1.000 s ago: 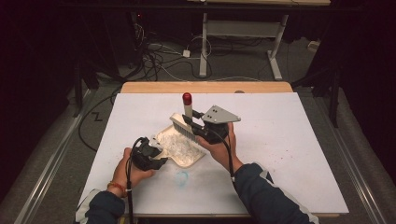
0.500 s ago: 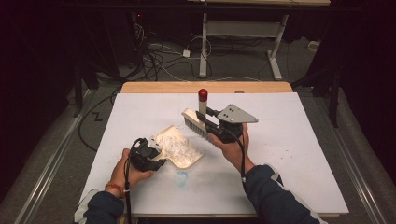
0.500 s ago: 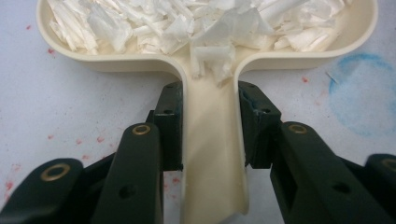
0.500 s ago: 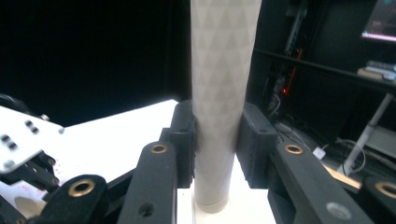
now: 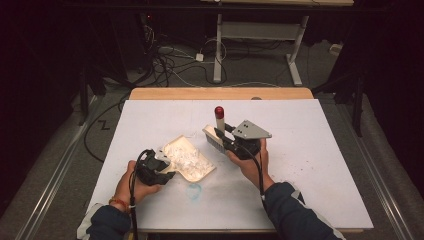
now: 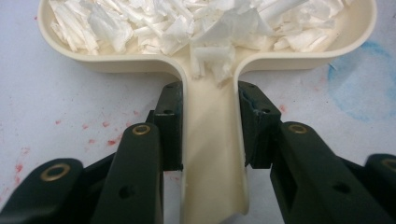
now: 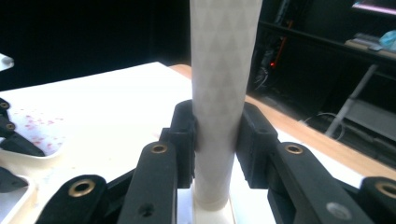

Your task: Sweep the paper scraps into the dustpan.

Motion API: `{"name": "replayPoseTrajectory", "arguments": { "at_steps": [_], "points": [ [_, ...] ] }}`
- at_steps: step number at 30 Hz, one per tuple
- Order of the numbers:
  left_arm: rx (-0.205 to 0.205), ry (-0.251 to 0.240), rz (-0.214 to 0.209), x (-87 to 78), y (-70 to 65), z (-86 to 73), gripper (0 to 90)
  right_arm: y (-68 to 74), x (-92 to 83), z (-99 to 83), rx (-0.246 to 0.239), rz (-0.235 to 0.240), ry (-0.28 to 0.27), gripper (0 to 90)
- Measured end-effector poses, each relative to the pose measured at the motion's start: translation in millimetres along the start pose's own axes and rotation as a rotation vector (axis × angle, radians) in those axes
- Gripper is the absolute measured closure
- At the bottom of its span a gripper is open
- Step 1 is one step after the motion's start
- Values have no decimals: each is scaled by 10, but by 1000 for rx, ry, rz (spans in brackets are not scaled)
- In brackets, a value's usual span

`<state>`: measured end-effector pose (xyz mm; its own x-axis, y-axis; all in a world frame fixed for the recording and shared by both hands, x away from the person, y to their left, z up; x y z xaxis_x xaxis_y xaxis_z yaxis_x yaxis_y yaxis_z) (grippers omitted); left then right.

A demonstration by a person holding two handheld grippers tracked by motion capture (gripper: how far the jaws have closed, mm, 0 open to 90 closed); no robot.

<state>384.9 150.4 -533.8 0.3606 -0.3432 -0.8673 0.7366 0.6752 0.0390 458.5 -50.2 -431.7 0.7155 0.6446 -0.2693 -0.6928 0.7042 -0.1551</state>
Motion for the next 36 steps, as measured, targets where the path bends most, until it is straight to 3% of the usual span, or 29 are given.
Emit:
{"name": "replayPoseTrajectory", "arguments": {
  "at_steps": [10, 11, 14, 18, 26, 36],
  "points": [
    [4, 8, 4, 13, -2, -3, 631, 322, 69, 43, 37, 83, -27, 715],
    [4, 9, 4, 12, -4, -3, 631, 423, 97, 86, 46, 115, -39, 715],
    [2, 6, 4, 8, -5, -1, 631, 524, 111, 152, 39, 140, -51, 715],
    [4, 6, 4, 9, -6, -1, 631, 589, 86, 248, 54, 176, -71, 716],
    [7, 9, 3, 5, -6, 5, 631, 499, -5, 357, 65, 144, -89, 714],
    [7, 15, 3, 10, 0, 4, 631, 226, -124, 314, 99, 87, -84, 714]
  ]
}}
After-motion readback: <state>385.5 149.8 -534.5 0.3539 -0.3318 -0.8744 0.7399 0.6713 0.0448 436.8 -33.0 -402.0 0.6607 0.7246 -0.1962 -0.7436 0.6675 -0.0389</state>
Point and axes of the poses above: each handheld gripper's, and its own axes: x roughly forward along the jaws, z roughly out of its top, y roughly to its left, the point moved 9 cm from there along x, roughly forward along the jaws, and after that the axes turned 1 degree about x, right-handed, at the moved point
